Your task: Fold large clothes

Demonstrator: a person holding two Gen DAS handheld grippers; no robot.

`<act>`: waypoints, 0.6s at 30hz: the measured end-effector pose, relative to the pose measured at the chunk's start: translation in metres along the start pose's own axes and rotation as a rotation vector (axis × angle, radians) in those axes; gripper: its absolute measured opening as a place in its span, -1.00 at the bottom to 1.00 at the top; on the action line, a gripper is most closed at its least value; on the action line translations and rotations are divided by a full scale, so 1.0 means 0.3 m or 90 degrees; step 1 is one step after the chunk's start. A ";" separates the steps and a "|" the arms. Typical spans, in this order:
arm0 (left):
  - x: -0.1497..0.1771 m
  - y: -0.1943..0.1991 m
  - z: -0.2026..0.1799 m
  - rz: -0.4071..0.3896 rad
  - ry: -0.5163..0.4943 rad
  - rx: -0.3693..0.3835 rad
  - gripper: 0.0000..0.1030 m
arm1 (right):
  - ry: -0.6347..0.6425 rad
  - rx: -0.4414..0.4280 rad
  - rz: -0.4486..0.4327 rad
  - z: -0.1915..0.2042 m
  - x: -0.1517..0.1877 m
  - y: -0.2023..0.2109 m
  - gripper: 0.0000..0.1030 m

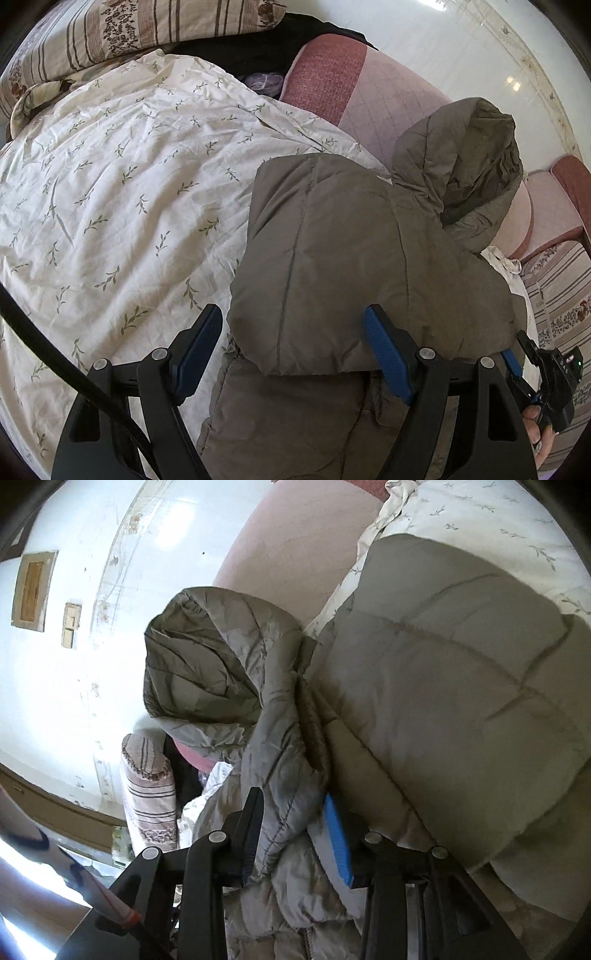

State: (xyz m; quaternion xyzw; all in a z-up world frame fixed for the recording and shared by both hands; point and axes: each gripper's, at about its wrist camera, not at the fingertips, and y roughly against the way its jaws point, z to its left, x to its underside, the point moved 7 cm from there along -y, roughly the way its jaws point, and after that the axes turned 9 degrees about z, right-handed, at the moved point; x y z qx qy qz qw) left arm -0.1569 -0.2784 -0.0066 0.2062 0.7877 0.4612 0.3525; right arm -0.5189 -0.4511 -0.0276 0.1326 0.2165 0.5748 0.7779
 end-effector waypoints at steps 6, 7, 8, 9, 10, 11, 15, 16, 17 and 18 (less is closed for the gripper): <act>0.003 -0.004 -0.012 0.001 -0.009 -0.004 0.52 | 0.046 0.026 0.000 0.034 0.009 -0.019 -0.72; 0.003 -0.005 -0.013 0.001 -0.008 -0.004 0.52 | 0.053 0.034 -0.007 0.046 0.008 -0.004 -0.74; 0.002 -0.005 -0.014 0.000 -0.008 -0.004 0.52 | 0.056 0.039 -0.012 0.052 0.009 0.007 -0.75; 0.001 -0.003 -0.014 0.000 -0.008 -0.005 0.52 | 0.056 0.047 -0.016 0.059 0.010 0.018 -0.75; -0.001 0.000 -0.014 -0.002 -0.008 -0.006 0.52 | 0.054 0.054 -0.019 0.066 0.013 0.031 -0.76; -0.001 0.002 -0.014 -0.003 -0.008 -0.006 0.52 | 0.049 0.059 -0.020 0.074 0.016 0.048 -0.76; -0.006 0.016 -0.014 -0.010 -0.007 -0.004 0.52 | 0.038 0.073 -0.034 0.111 0.017 0.122 -0.76; -0.007 0.020 -0.014 -0.013 -0.005 -0.003 0.52 | 0.039 0.076 -0.041 0.123 0.013 0.145 -0.76; -0.007 0.020 -0.014 -0.013 -0.003 -0.003 0.52 | 0.039 0.089 -0.048 0.134 0.008 0.174 -0.76; -0.006 0.019 -0.015 -0.013 -0.002 -0.001 0.52 | 0.037 0.108 -0.049 0.138 0.003 0.190 -0.76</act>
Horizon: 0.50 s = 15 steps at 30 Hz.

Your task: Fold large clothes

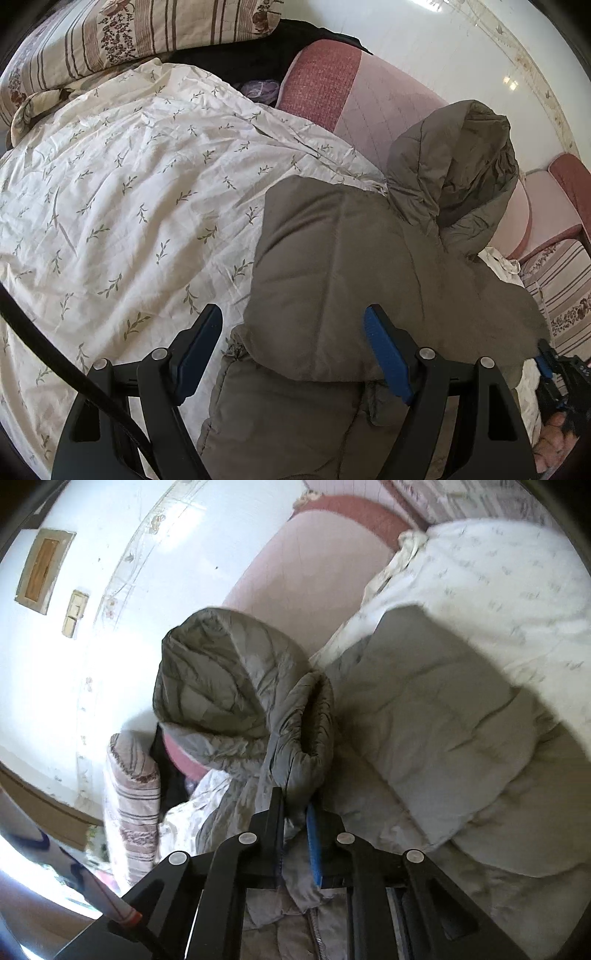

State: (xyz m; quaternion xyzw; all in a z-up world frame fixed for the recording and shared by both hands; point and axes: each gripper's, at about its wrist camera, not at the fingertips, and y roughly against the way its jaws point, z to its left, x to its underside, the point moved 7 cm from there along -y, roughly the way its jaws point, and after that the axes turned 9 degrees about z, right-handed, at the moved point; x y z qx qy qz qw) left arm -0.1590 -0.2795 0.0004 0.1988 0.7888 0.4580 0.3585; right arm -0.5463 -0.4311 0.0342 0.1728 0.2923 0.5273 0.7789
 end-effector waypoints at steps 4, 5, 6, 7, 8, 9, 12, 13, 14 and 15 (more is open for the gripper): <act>0.016 -0.031 -0.016 0.015 -0.013 -0.011 0.52 | -0.028 0.070 0.021 -0.053 -0.002 0.010 -0.76; 0.022 -0.040 -0.021 0.020 -0.017 -0.014 0.52 | -0.039 0.091 0.027 -0.080 0.002 -0.002 -0.76; 0.027 -0.050 -0.027 0.025 -0.020 -0.017 0.52 | -0.050 0.110 0.033 -0.108 0.007 -0.018 -0.76; 0.034 -0.060 -0.031 0.030 -0.025 -0.020 0.52 | -0.061 0.121 0.041 -0.130 0.012 -0.032 -0.76; 0.038 -0.066 -0.034 0.033 -0.028 -0.024 0.52 | -0.078 0.133 0.056 -0.165 0.021 -0.058 -0.76; 0.042 -0.071 -0.036 0.035 -0.034 -0.031 0.52 | -0.085 0.141 0.063 -0.181 0.025 -0.073 -0.76; 0.047 -0.083 -0.035 0.040 -0.043 -0.045 0.53 | -0.101 0.152 0.082 -0.220 0.035 -0.112 -0.76; 0.048 -0.088 -0.030 0.045 -0.043 -0.050 0.55 | -0.103 0.157 0.086 -0.227 0.036 -0.117 -0.75; 0.049 -0.093 -0.025 0.048 -0.042 -0.055 0.55 | -0.105 0.158 0.087 -0.228 0.036 -0.115 -0.68; 0.049 -0.094 -0.022 0.048 -0.041 -0.055 0.55 | -0.109 0.154 0.089 -0.230 0.035 -0.113 -0.64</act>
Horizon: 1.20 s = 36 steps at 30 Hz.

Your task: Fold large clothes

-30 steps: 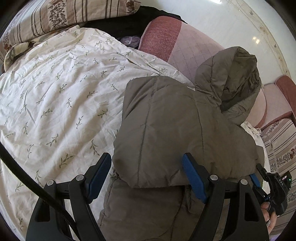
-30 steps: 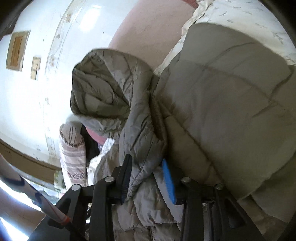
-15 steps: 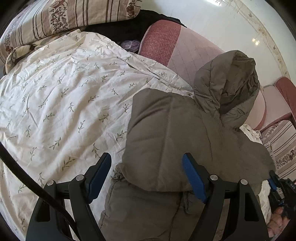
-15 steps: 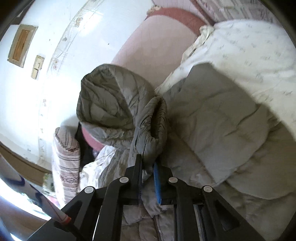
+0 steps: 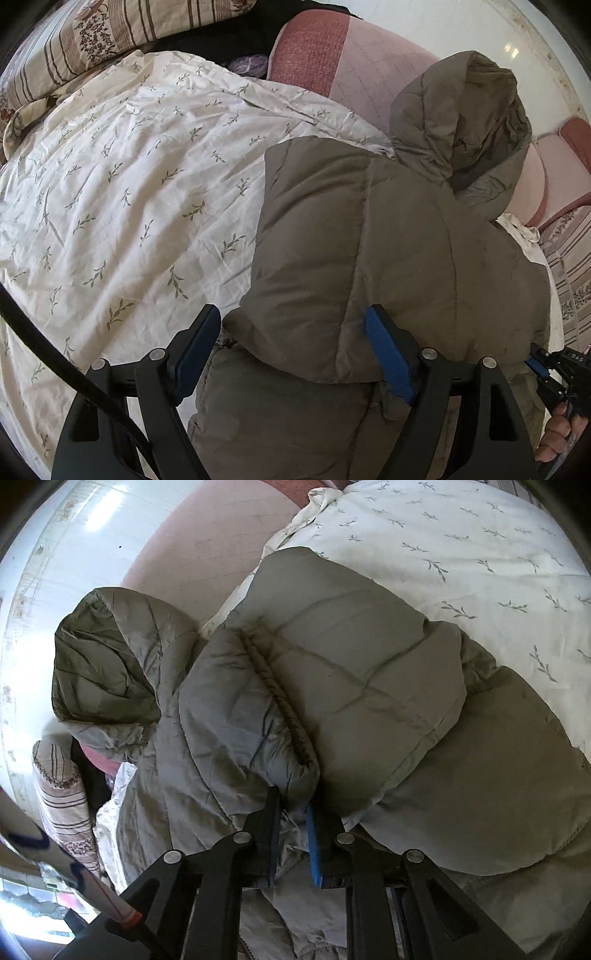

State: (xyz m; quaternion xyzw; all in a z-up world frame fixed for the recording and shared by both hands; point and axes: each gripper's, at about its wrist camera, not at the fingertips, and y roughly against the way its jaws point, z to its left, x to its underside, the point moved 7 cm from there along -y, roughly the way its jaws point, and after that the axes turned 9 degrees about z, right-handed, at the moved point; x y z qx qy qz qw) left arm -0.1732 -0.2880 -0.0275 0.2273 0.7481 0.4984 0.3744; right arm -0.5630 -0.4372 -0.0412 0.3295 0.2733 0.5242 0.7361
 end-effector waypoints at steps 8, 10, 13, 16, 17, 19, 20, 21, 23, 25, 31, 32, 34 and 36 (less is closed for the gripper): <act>-0.027 0.122 -0.030 -0.082 -0.005 0.010 0.55 | 0.002 0.051 -0.103 0.024 -0.004 0.180 -0.36; -0.024 0.143 -0.060 -0.100 -0.018 0.018 0.55 | 0.044 0.039 -0.136 0.063 -0.011 0.210 -0.36; -0.008 0.130 -0.120 -0.104 -0.052 0.015 0.55 | 0.140 0.025 -0.171 0.146 -0.006 0.213 -0.36; 0.015 0.086 -0.162 -0.090 -0.078 -0.002 0.55 | 0.213 0.059 -0.187 0.172 0.003 0.154 -0.51; 0.021 0.070 -0.172 -0.085 -0.086 -0.009 0.55 | 0.228 0.062 -0.186 0.165 0.000 0.132 -0.55; 0.034 0.039 -0.181 -0.080 -0.099 -0.031 0.55 | 0.237 0.079 -0.170 0.138 -0.009 0.079 -0.58; 0.040 0.031 -0.185 -0.079 -0.104 -0.040 0.55 | 0.237 0.093 -0.157 0.127 -0.022 0.047 -0.59; 0.043 0.023 -0.189 -0.078 -0.112 -0.049 0.55 | 0.238 0.103 -0.147 0.112 -0.025 0.029 -0.61; 0.046 0.013 -0.189 -0.076 -0.124 -0.061 0.59 | 0.231 0.126 -0.130 0.084 -0.029 0.007 -0.65; 0.052 -0.004 -0.185 -0.065 -0.131 -0.079 0.68 | 0.229 0.136 -0.127 0.073 -0.025 0.003 -0.64; 0.061 -0.013 -0.174 -0.052 -0.127 -0.077 0.70 | 0.249 0.175 -0.127 0.098 -0.007 0.005 -0.64; 0.061 -0.010 -0.175 -0.054 -0.128 -0.078 0.70 | 0.251 0.180 -0.129 0.103 -0.004 0.012 -0.64; 0.060 -0.003 -0.177 -0.059 -0.129 -0.081 0.70 | 0.246 0.189 -0.132 0.109 0.001 0.024 -0.63; 0.057 0.017 -0.182 -0.072 -0.129 -0.079 0.70 | 0.247 0.193 -0.150 0.126 0.013 0.050 -0.60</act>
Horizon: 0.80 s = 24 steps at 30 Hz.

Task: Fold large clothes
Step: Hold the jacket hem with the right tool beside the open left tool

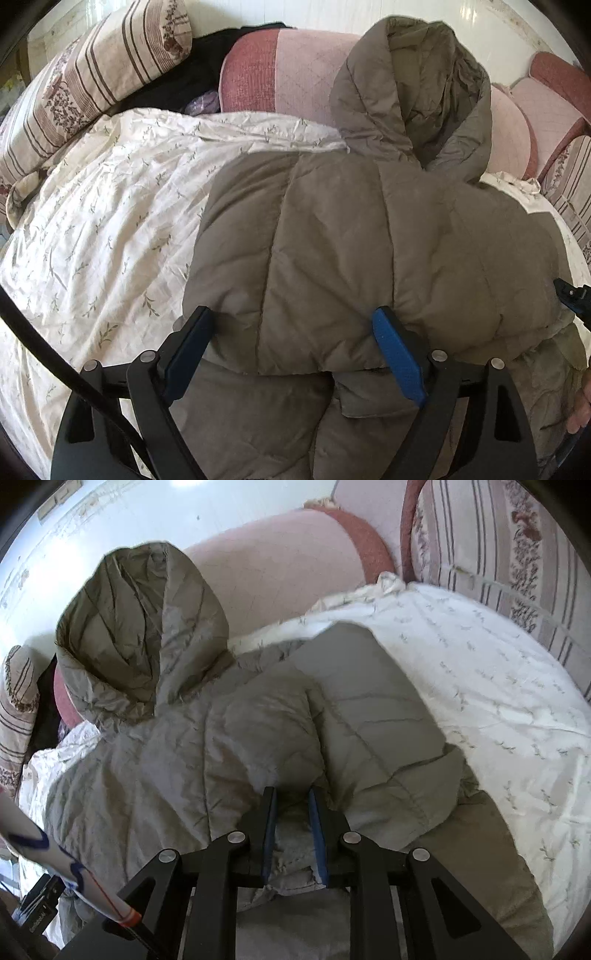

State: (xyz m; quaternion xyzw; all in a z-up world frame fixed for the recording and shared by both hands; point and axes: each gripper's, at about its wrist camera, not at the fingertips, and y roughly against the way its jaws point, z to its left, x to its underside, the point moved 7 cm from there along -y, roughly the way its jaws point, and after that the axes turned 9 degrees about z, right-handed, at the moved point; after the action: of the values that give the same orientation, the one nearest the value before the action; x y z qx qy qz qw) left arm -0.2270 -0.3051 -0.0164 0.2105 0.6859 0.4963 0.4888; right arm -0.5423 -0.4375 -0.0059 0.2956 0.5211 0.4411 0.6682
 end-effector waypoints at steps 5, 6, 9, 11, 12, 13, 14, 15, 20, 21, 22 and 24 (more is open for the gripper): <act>-0.013 0.052 -0.026 -0.038 -0.008 0.013 0.69 | 0.022 -0.019 -0.029 0.053 -0.004 0.054 -0.60; -0.012 0.051 -0.032 -0.039 -0.014 0.011 0.69 | 0.025 -0.021 -0.026 0.060 -0.001 0.053 -0.60; -0.007 0.031 -0.044 -0.031 -0.026 -0.004 0.70 | 0.028 -0.014 -0.014 0.065 0.007 0.035 -0.60; -0.002 0.012 -0.048 -0.018 -0.028 -0.005 0.70 | 0.027 -0.013 0.001 0.062 0.013 0.016 -0.60; -0.001 0.008 -0.047 -0.014 -0.028 -0.004 0.70 | 0.027 -0.012 0.005 0.062 0.016 0.014 -0.60; 0.001 0.003 -0.048 -0.011 -0.029 -0.005 0.70 | 0.029 -0.010 0.010 0.062 0.018 0.006 -0.59; 0.003 -0.001 -0.047 -0.009 -0.031 -0.005 0.70 | 0.032 -0.009 0.018 0.063 0.021 -0.004 -0.59; 0.005 -0.003 -0.049 -0.008 -0.033 -0.006 0.70 | 0.032 -0.009 0.021 0.064 0.024 -0.012 -0.59; 0.009 -0.014 -0.057 -0.001 -0.042 -0.015 0.70 | 0.034 -0.012 0.035 0.060 0.032 -0.038 -0.58; 0.010 -0.015 -0.058 0.000 -0.043 -0.016 0.70 | 0.035 -0.011 0.036 0.061 0.032 -0.039 -0.58; 0.009 -0.016 -0.058 0.000 -0.044 -0.017 0.70 | 0.038 -0.009 0.037 0.063 0.032 -0.039 -0.58; 0.009 -0.017 -0.058 0.001 -0.044 -0.017 0.71 | 0.042 -0.006 0.037 0.065 0.032 -0.037 -0.58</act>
State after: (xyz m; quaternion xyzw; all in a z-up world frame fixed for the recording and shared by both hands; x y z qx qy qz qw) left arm -0.2425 -0.3133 -0.0217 0.2212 0.6618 0.4984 0.5146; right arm -0.5200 -0.4324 -0.0141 0.2928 0.5325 0.4720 0.6387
